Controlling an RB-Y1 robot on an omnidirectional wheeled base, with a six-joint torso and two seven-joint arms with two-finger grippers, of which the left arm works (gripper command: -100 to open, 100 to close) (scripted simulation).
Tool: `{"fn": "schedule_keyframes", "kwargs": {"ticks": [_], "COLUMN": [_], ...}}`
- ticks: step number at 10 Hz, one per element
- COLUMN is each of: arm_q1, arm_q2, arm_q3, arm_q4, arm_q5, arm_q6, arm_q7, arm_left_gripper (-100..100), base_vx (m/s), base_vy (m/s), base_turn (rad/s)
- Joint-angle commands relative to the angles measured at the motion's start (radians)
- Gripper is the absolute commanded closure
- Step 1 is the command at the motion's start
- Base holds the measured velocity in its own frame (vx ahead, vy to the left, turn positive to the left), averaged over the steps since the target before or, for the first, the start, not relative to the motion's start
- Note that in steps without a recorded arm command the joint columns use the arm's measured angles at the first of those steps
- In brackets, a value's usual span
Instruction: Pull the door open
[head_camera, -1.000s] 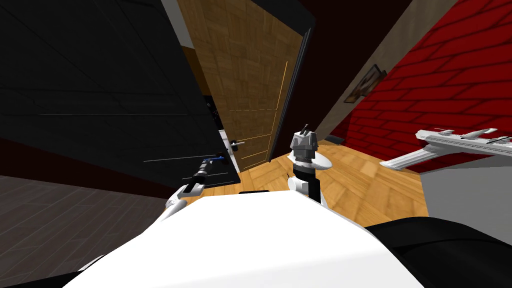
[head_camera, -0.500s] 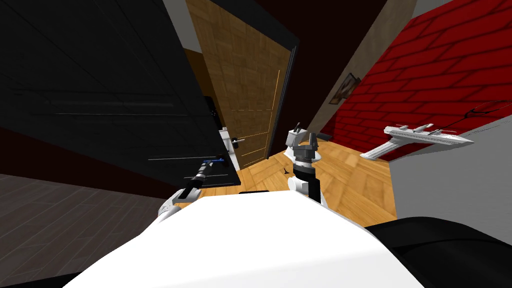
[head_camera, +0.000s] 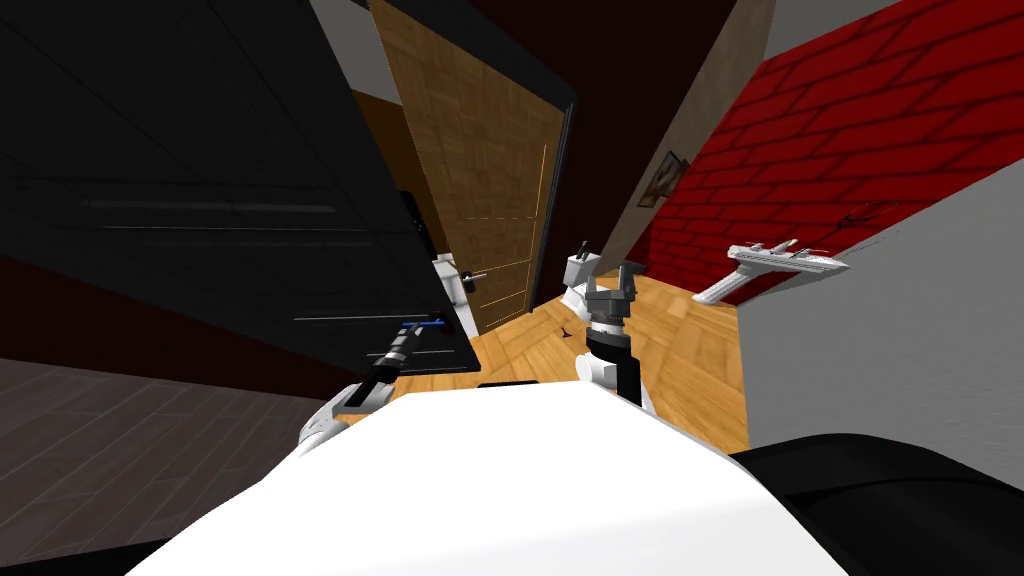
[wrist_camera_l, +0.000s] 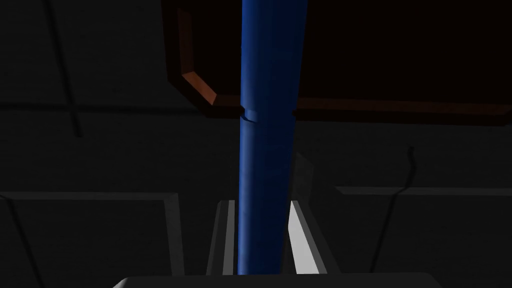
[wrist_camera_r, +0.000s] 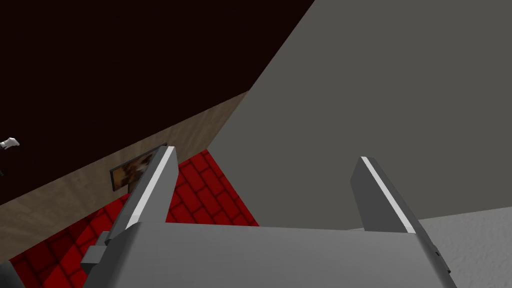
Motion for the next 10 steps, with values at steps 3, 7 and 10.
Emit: {"fn": "schedule_keyframes", "kwargs": {"ticks": [3,7,10], "arm_q1": [0.035,0.060,0.079], "arm_q2": [0.025,0.031,0.032], "arm_q3": [-0.034,-0.028,-0.025], "arm_q4": [-0.009,-0.023,-0.031], "arm_q5": [-0.007,-0.004,-0.001], "arm_q6": [-0.057,-0.063,-0.076], "arm_q7": [0.031,0.032,0.032], "arm_left_gripper": [100,-100,-100], "base_vx": [-0.195,-0.143,-0.183], "base_vy": [0.075,0.008,-0.052], "base_turn": [-0.149,0.026,0.093]}}
